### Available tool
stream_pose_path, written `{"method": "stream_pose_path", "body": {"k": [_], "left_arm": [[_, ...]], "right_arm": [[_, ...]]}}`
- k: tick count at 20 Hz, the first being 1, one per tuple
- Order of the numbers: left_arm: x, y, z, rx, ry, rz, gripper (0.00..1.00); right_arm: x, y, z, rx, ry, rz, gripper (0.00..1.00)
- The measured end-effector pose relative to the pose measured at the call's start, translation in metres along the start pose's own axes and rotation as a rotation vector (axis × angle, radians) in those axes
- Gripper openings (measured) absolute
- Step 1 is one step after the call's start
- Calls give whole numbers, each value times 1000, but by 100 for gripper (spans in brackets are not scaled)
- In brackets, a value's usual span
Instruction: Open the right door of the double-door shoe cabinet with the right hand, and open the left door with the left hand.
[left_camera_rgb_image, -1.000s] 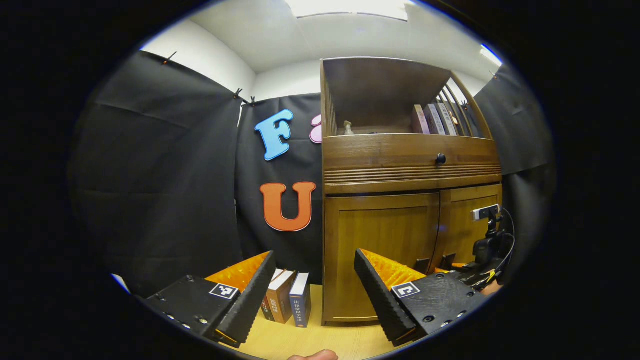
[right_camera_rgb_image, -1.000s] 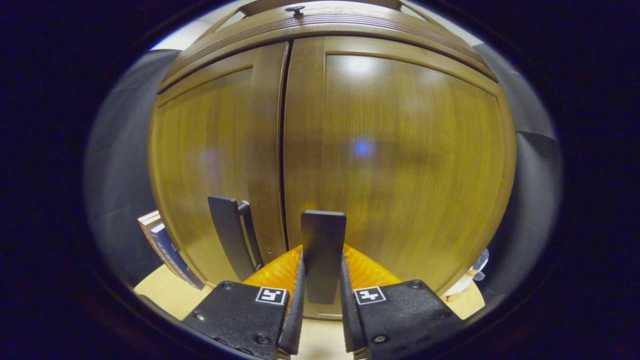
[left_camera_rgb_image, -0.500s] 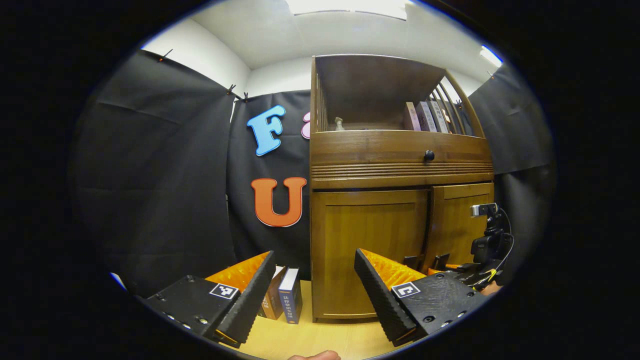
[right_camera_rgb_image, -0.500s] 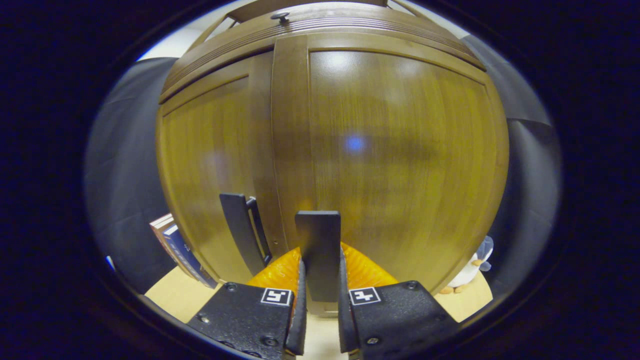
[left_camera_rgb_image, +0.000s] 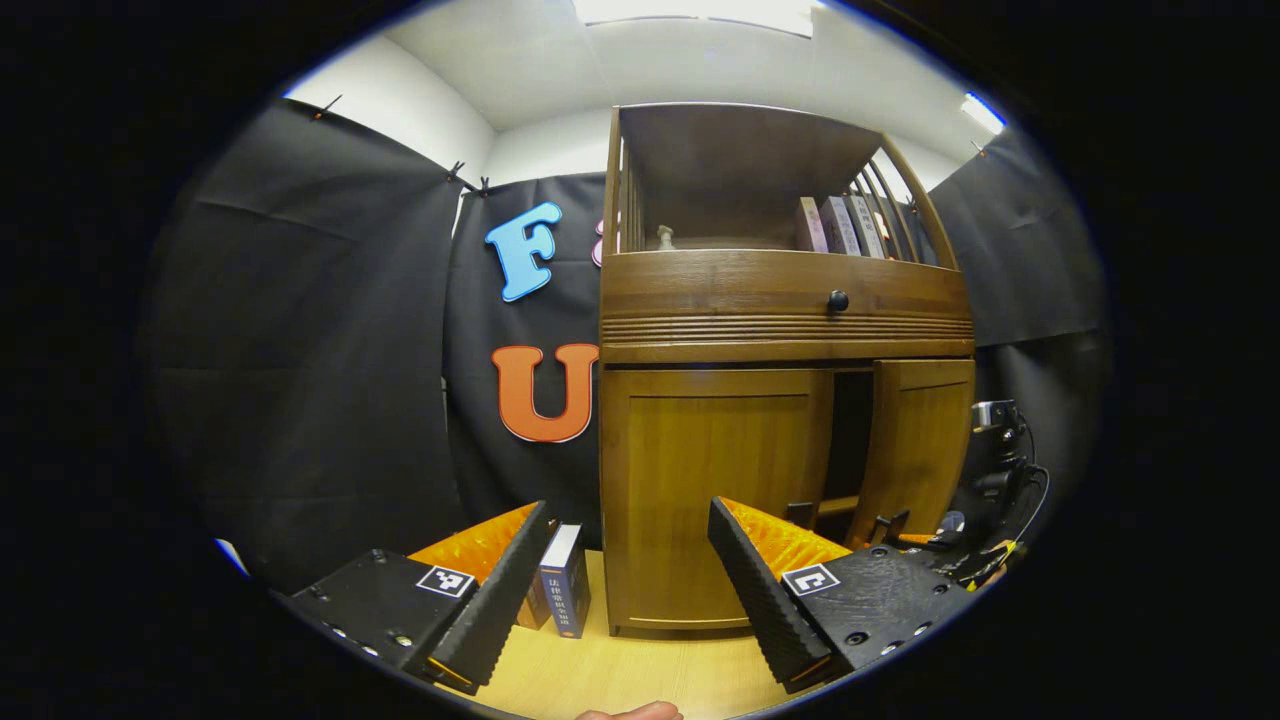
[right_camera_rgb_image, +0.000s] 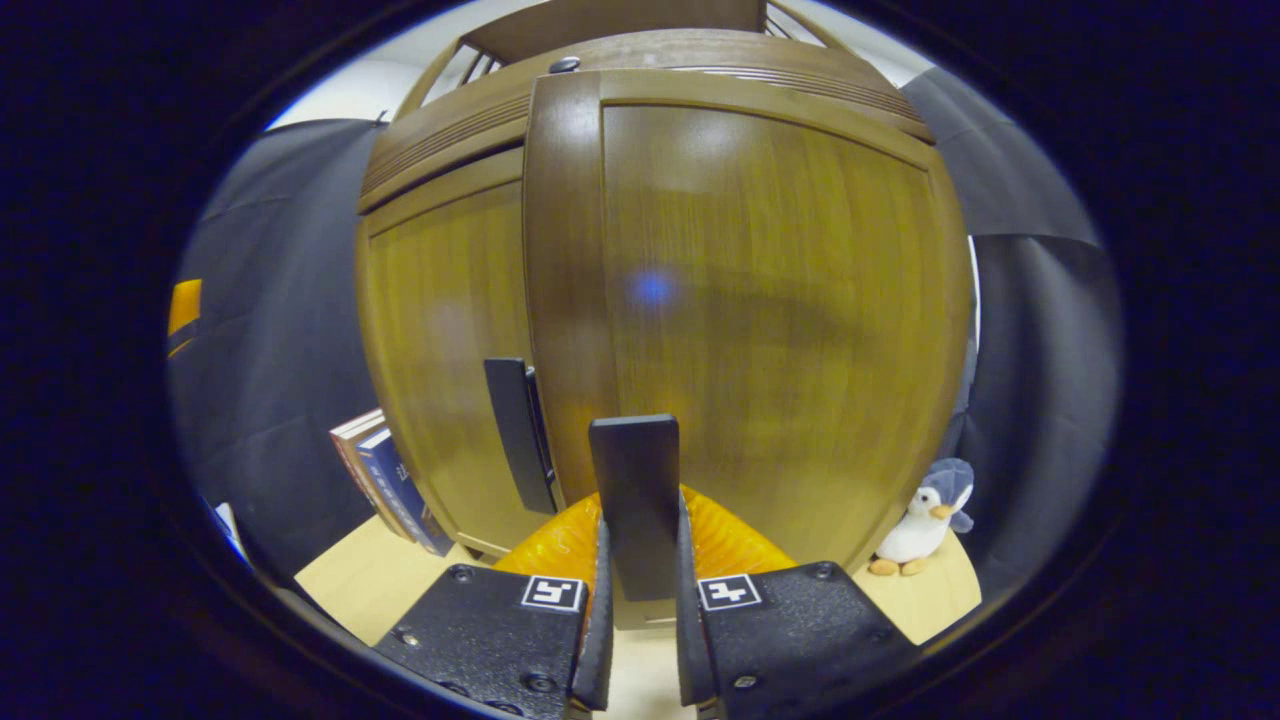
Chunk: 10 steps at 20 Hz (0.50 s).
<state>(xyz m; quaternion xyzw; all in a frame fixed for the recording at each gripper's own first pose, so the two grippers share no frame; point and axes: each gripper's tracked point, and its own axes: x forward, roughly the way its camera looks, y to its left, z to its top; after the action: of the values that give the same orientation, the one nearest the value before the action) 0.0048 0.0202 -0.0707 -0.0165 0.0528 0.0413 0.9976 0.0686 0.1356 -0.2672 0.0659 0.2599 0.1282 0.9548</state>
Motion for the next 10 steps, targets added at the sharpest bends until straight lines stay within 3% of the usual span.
{"method": "stream_pose_path", "body": {"k": [2,3,4,9,10], "left_arm": [[-1,-9,0,1,1,-13,96],[-2,-13,0,4,1,-17,100],[-2,-18,-2,8,6,-21,96],[-3,-39,-6,17,18,-45,100],[-4,-41,-5,20,16,-48,96]], "right_arm": [[-13,-4,-4,3,13,4,29],[-18,-5,-5,3,15,8,29],[-24,-7,-7,4,18,12,29],[-51,-20,-14,0,14,22,29],[-56,-22,-15,-1,13,22,29]]}}
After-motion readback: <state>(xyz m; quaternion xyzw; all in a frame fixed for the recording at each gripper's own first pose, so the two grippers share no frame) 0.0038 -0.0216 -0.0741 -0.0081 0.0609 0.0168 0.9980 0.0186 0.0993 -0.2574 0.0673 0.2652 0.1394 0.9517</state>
